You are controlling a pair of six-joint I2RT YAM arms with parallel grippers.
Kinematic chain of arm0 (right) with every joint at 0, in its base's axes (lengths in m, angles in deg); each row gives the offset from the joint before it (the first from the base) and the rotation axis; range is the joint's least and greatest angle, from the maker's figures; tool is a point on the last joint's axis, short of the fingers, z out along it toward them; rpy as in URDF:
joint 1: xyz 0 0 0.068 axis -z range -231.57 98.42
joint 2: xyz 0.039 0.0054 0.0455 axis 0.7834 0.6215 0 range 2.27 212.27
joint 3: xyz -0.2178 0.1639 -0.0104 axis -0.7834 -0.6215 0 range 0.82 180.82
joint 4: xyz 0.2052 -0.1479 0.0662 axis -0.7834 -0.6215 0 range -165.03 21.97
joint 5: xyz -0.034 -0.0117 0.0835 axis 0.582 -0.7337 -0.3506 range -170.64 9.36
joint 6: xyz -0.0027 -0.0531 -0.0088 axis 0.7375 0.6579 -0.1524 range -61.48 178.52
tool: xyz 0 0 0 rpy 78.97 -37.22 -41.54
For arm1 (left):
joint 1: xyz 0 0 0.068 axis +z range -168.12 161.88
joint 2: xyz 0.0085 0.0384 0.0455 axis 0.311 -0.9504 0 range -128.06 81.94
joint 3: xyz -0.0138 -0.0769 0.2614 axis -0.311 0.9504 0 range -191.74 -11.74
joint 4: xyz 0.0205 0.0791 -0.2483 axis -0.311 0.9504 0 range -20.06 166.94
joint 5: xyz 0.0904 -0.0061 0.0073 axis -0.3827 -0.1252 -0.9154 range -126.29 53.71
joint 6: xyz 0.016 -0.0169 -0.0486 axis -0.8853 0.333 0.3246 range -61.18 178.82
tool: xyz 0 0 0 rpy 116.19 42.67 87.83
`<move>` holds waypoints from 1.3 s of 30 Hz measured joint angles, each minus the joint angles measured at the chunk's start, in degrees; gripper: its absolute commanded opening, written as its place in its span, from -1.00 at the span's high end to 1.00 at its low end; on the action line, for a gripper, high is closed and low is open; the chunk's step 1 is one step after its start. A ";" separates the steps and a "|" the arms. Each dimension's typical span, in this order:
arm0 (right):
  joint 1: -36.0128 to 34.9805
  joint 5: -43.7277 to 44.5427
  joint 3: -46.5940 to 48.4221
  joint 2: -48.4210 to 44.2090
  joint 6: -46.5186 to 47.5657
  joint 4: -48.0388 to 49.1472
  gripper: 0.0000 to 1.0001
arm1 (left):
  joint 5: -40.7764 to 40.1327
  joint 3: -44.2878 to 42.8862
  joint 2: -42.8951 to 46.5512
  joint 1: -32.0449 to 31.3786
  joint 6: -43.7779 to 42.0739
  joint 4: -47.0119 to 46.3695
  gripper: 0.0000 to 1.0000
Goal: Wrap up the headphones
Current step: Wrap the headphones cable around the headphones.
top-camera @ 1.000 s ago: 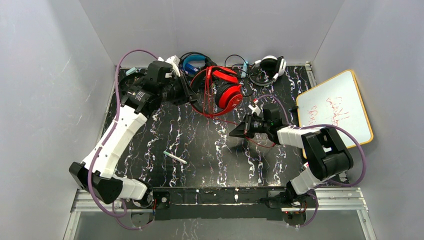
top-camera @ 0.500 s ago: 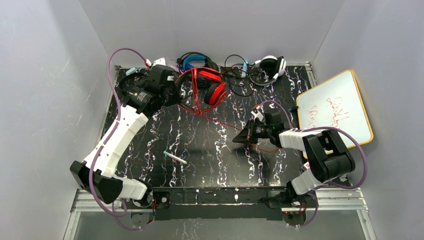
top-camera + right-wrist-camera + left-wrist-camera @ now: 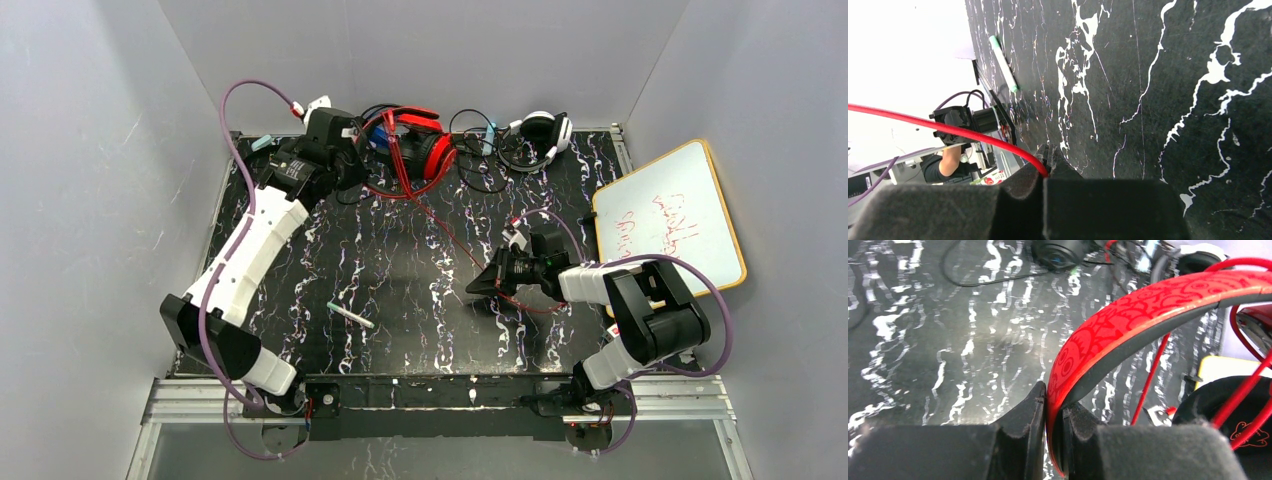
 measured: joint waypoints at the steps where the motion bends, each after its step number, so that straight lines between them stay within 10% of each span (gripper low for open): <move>1: 0.00 -0.04 0.00 0.02 0.00 0.02 0.97 | 2.58 0.00 -0.31 0.22 -0.17 -0.96 1.00; 11: 0.61 -0.92 5.40 1.18 2.43 -2.99 0.97 | 33.09 4.79 3.93 0.31 -6.82 -11.23 1.00; 19: 9.29 -6.73 13.18 4.07 3.82 -3.89 0.97 | 41.77 9.84 14.21 0.33 -14.60 -12.50 1.00; 29: 11.89 -5.84 31.10 6.34 3.21 -11.30 0.97 | 39.50 21.66 20.63 -3.02 -20.50 -11.67 1.00; 39: 12.24 -7.89 47.76 8.87 2.54 -16.68 0.97 | 15.47 27.30 13.03 -18.88 -25.18 -7.78 1.00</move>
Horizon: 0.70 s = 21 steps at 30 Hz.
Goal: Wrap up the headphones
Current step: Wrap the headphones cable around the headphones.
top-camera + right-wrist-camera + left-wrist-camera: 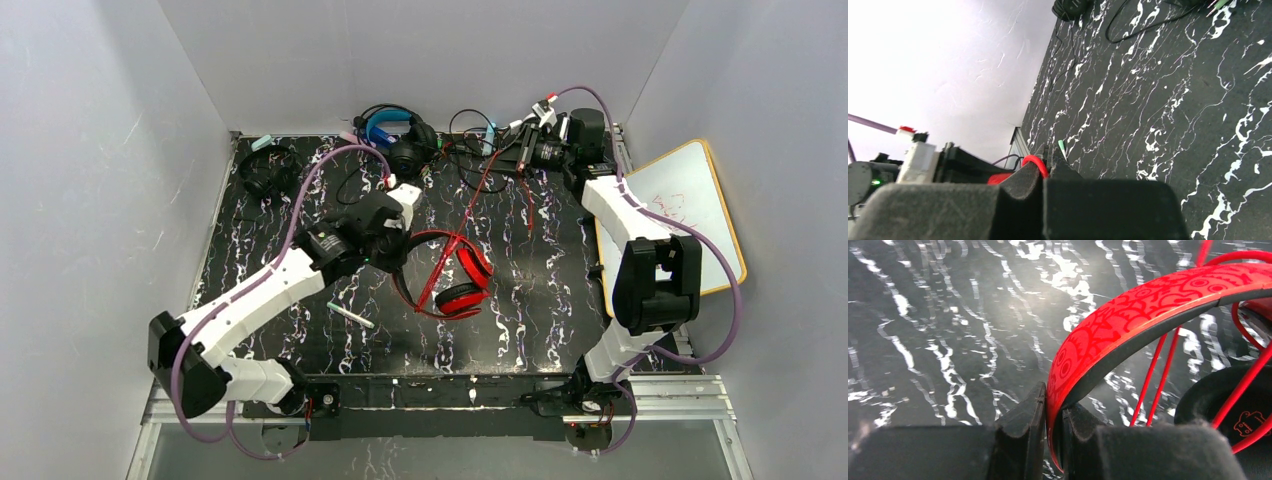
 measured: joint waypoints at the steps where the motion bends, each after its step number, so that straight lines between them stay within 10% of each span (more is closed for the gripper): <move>1: 0.02 -0.33 0.46 0.00 -0.09 -0.39 0.97 | -2.95 0.00 -0.94 -0.55 -0.17 0.13 1.00; 10: 0.22 -6.25 -0.72 -1.42 -1.64 -2.99 0.97 | -29.55 -3.17 -14.93 -4.66 -1.29 2.19 1.00; 21: 0.04 -9.01 -7.80 -12.33 -4.96 -3.04 0.97 | -41.75 -15.37 -27.26 -5.79 4.92 5.81 1.00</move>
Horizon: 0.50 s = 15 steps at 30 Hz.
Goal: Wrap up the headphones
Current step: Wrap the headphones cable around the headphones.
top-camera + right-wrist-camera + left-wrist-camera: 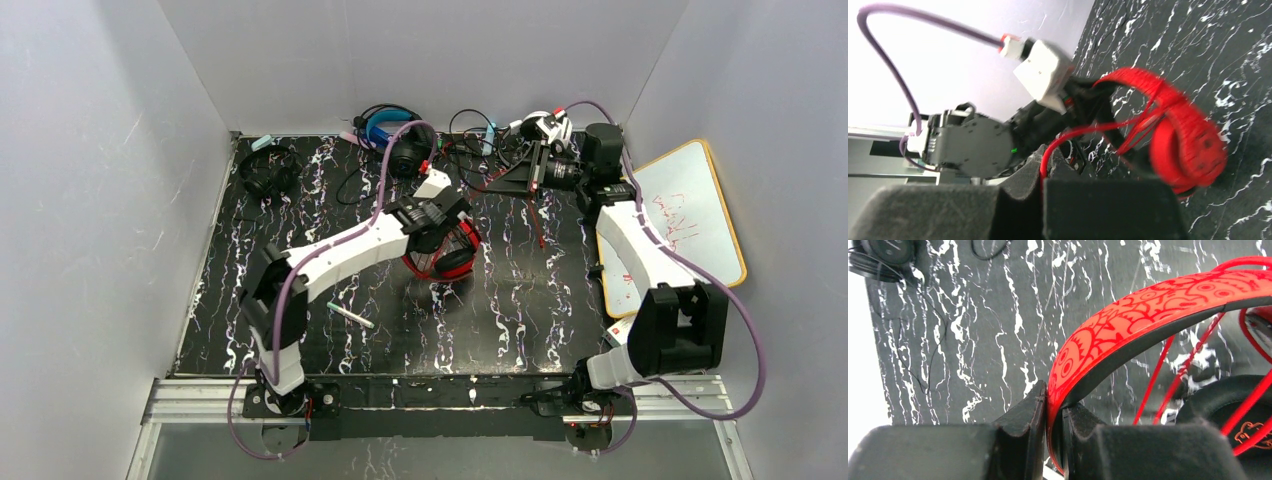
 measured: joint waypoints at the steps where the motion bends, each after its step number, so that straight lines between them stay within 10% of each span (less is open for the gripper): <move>1: -0.20 -0.04 -0.63 -1.05 -0.37 -0.09 0.97 | -1.20 -2.43 -2.10 0.02 1.53 1.44 1.00; 15: -6.99 6.10 -10.82 -12.50 -2.84 0.85 0.97 | 3.45 -22.12 -19.17 7.69 20.06 10.84 1.00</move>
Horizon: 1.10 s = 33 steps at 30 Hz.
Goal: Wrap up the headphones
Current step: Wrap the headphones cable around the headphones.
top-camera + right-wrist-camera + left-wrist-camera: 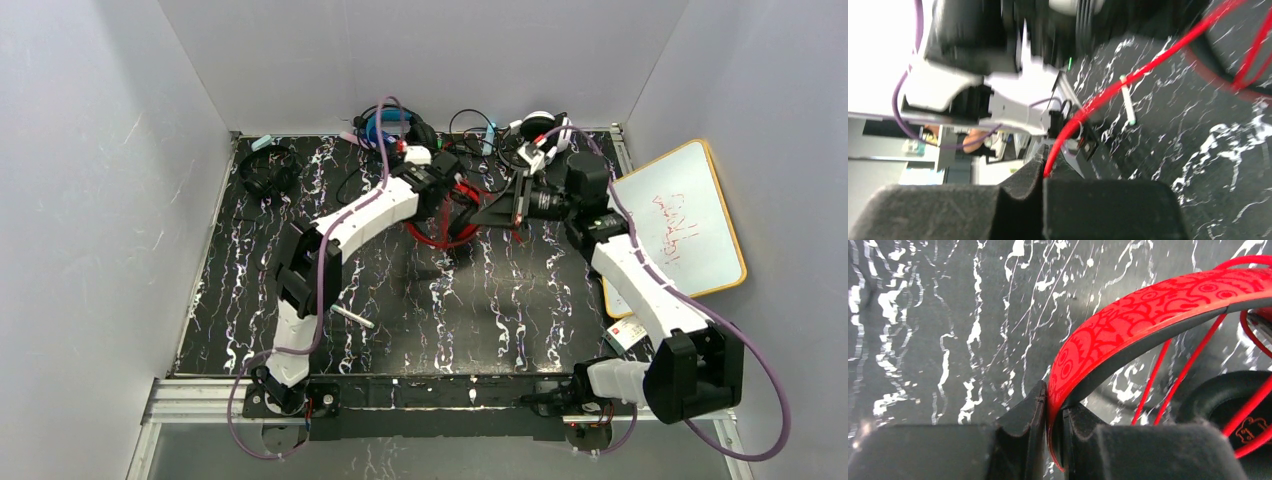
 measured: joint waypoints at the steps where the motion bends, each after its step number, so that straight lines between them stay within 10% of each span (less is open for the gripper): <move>1: -1.38 -0.48 -1.20 -0.98 -0.15 -0.26 0.97 | 1.81 -0.63 -0.24 1.40 1.25 -0.55 1.00; 16: -11.96 4.66 -14.69 -3.78 -1.73 0.31 0.97 | 20.76 1.36 0.24 9.29 13.88 -7.32 1.00; 33: -12.81 8.37 -25.29 5.88 0.37 12.85 0.97 | 36.24 5.70 16.09 13.35 8.59 -8.46 1.00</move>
